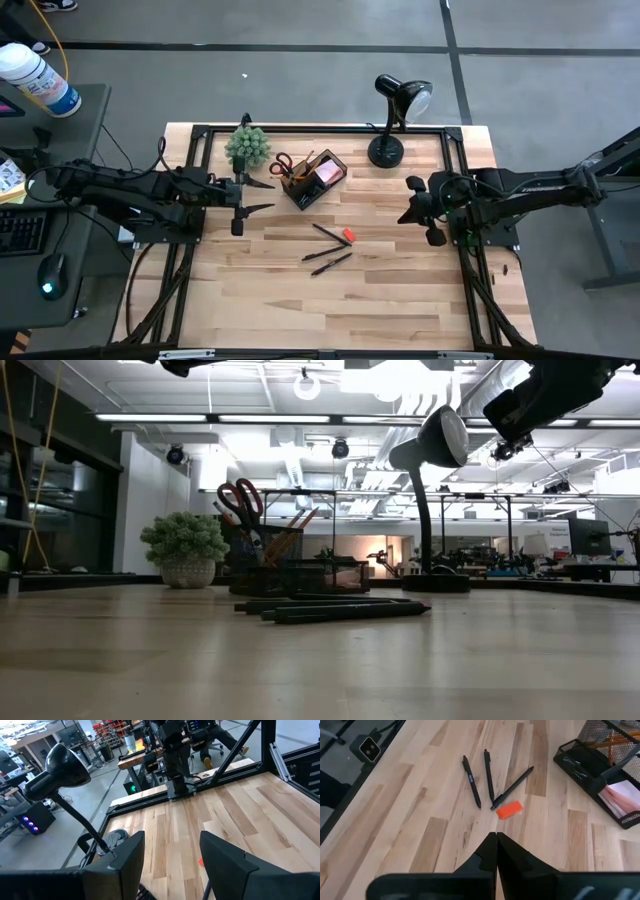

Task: Pick and place office supplies into organizer
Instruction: Put the orange eraser into the black desk organizer

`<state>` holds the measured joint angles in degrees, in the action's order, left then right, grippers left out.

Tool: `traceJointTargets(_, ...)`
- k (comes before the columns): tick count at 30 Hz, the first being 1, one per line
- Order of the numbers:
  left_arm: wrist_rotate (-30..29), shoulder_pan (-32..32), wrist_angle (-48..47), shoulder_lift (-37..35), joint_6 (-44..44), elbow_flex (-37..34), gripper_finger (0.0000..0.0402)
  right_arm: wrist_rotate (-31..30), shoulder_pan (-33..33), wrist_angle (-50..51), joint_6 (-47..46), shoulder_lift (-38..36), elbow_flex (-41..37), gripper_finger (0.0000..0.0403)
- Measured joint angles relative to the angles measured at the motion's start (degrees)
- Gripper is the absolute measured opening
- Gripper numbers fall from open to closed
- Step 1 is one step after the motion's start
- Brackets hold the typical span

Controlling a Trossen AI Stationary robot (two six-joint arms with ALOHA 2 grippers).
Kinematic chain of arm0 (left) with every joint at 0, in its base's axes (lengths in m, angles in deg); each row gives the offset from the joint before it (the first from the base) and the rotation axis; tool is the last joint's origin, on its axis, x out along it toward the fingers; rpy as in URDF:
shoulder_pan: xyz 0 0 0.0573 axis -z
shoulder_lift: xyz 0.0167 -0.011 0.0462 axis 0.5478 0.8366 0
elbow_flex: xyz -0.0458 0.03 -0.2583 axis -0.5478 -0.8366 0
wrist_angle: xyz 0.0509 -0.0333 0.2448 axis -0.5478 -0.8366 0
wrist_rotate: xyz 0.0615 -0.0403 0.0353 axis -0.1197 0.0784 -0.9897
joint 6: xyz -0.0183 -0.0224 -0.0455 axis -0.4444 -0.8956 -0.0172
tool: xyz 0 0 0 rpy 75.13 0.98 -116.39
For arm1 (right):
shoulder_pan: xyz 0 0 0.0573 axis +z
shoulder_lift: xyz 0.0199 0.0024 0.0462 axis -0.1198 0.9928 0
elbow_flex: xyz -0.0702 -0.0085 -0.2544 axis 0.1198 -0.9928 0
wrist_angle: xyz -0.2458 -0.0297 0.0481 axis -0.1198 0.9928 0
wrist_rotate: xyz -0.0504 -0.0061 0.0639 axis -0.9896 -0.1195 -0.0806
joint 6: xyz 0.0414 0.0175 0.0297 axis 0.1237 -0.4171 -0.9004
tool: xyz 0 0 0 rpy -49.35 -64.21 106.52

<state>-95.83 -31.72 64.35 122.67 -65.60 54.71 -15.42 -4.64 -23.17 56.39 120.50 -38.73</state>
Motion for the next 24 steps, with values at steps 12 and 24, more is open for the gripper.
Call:
traceJointTargets(12, 0.0, 0.0, 0.0, 0.0, 0.0, 0.0, 0.0179, 0.0, 0.0, -1.7, -0.6, 0.0, 0.0, 0.0000)
traceJointTargets(24, 0.0, 0.0, 0.0, 0.0, 0.0, 0.0, 0.0179, -0.6, 0.1, -12.4, -19.8, 8.8, 0.0, 0.0000)
